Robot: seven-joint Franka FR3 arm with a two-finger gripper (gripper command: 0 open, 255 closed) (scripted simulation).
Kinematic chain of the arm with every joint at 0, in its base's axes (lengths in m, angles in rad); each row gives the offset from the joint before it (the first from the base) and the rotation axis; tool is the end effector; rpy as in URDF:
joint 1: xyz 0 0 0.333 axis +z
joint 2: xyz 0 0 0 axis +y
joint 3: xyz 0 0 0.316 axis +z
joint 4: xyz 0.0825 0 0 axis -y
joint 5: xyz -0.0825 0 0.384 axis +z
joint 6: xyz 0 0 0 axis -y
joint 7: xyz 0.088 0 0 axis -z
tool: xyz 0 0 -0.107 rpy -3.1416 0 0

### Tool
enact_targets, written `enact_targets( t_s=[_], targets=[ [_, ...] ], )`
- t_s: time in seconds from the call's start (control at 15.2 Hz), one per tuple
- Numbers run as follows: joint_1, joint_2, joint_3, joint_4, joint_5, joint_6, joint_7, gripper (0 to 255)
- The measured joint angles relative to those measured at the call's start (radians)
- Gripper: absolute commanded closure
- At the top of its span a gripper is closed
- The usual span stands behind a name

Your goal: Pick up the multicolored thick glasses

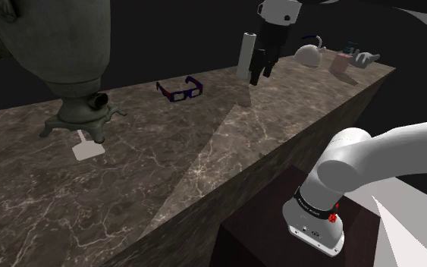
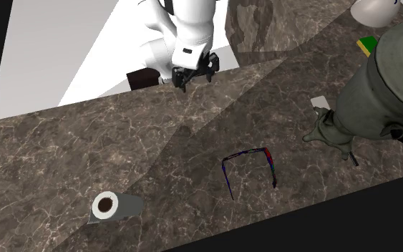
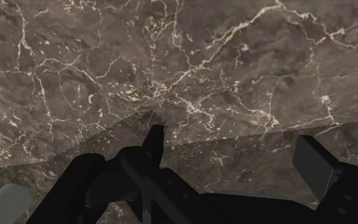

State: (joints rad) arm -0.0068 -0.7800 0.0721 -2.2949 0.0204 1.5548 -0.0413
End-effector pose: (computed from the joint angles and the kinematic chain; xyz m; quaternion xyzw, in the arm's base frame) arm 0.3067 0.0302 0.6152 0.9987 0.0437 0.0193 0.0151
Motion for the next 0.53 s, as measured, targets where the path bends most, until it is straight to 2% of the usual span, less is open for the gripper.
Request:
enact_targets(
  t_s=[0.2,0.53],
  targets=[
    [-0.005,0.044,0.004,0.021,0.0,0.023,0.009,0],
    [-0.024,0.232,0.017,0.118,-0.003,0.109,0.044,0]
  ],
)
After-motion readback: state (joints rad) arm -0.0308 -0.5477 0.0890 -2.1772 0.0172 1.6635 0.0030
